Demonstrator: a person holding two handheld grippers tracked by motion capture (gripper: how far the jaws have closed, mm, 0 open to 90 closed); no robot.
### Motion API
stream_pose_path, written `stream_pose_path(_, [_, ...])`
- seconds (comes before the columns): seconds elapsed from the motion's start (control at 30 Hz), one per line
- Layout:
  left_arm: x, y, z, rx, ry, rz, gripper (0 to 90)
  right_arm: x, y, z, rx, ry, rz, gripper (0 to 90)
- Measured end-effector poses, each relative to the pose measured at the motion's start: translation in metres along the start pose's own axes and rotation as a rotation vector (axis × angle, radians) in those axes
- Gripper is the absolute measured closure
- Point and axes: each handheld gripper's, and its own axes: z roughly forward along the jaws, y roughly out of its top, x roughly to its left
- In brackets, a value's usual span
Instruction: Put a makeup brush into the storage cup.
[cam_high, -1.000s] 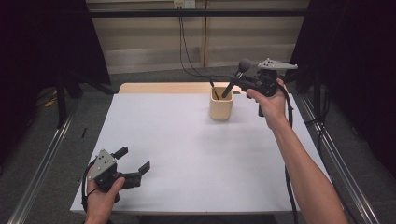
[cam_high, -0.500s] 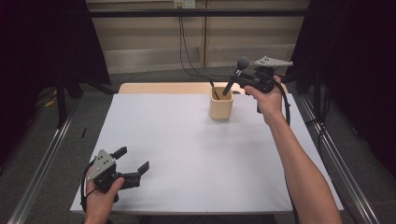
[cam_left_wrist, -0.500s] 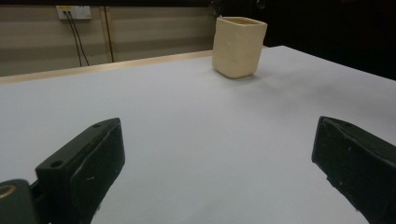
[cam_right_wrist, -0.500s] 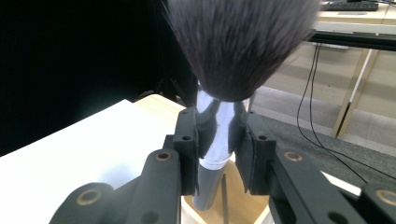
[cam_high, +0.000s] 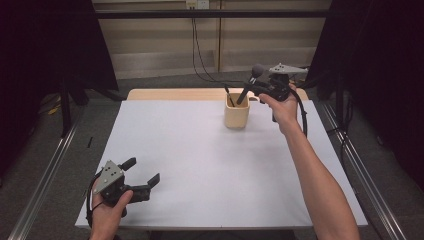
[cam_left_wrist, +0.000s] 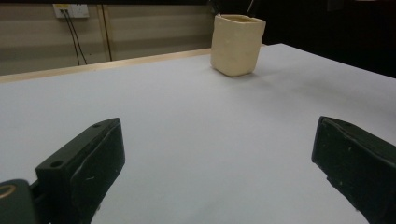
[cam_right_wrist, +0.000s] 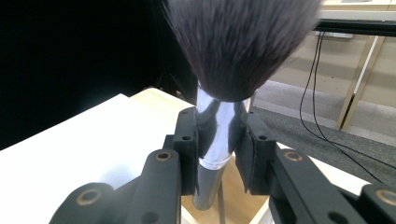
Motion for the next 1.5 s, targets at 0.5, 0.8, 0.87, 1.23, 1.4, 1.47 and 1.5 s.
stream_pose_path(0.5, [-0.001, 0.0, 0.0, 0.005, -0.002, 0.002, 2.6, -0.004, -0.018, 0.013, 0.049, -0.007, 0.0, 71.0])
stream_pose_path(0.8, [-0.002, -0.001, 0.0, 0.012, -0.01, 0.008, 2.6, -0.006, -0.027, 0.021, 0.076, -0.004, -0.002, 71.1])
stream_pose_path(0.87, [-0.001, -0.001, 0.0, 0.011, -0.009, 0.01, 2.6, -0.005, -0.028, 0.024, 0.075, -0.005, 0.003, 71.1])
stream_pose_path(1.23, [-0.002, -0.001, 0.0, 0.019, -0.007, 0.005, 2.6, -0.004, -0.041, 0.034, 0.098, -0.012, 0.007, 71.1])
stream_pose_path(1.4, [-0.001, -0.002, 0.0, 0.02, -0.005, 0.005, 2.6, -0.005, -0.048, 0.035, 0.097, -0.014, 0.016, 71.1])
stream_pose_path(1.47, [-0.002, -0.002, 0.0, 0.021, -0.005, 0.006, 2.6, -0.007, -0.05, 0.034, 0.096, -0.015, 0.026, 71.0])
stream_pose_path(1.5, [-0.002, -0.002, 0.0, 0.022, -0.005, 0.009, 2.6, -0.007, -0.051, 0.034, 0.095, -0.014, 0.03, 71.0])
